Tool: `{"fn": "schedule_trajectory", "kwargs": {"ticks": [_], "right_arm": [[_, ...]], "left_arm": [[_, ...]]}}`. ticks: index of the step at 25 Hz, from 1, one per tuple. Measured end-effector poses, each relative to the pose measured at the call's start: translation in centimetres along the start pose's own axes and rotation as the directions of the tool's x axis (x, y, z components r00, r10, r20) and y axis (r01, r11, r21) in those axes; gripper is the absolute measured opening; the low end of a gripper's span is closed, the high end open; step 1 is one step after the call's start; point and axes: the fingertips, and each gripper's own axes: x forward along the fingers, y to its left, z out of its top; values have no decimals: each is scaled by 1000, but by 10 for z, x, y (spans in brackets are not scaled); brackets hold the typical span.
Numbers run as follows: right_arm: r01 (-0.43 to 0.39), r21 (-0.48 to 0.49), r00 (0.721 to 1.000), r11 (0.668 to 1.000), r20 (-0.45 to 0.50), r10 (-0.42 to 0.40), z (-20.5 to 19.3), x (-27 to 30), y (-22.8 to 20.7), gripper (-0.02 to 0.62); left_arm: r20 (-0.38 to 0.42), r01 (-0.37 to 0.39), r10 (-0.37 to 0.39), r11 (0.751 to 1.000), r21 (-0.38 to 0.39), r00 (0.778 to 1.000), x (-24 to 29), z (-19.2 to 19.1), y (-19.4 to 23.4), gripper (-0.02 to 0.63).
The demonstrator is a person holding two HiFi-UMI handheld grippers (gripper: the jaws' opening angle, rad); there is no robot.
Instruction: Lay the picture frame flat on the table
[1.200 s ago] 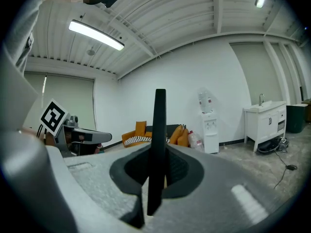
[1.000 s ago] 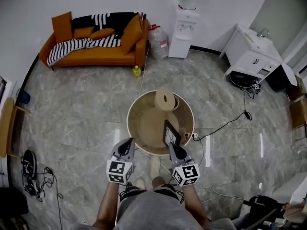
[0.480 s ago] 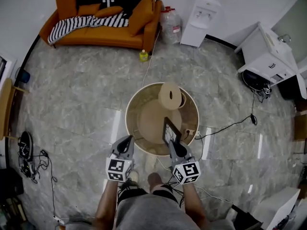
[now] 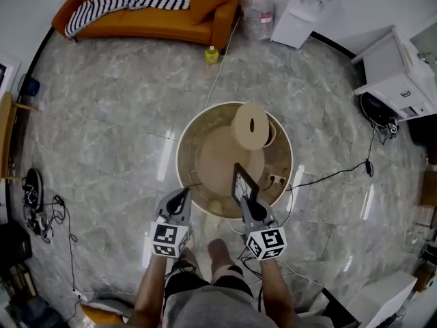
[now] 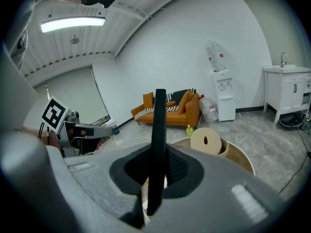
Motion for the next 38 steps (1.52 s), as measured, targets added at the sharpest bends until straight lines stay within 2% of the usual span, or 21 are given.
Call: {"fn": "schedule_trajectory", "kwargs": {"ticks": [20, 31, 38], "right_arm": [[-4, 95, 990, 995, -140, 17, -131, 95, -63, 32], [4, 136, 976, 991, -217, 26, -196, 126, -83, 32], [20, 170, 968, 985, -250, 24, -226, 139, -99, 32]], "left_arm": [[-153, 20, -17, 1000, 21, 988, 112, -119, 27, 17], [-236, 18, -20, 1000, -11, 972, 143, -186, 41, 17], [-266, 15, -21, 1000, -23, 964, 162, -212, 43, 17]]}}
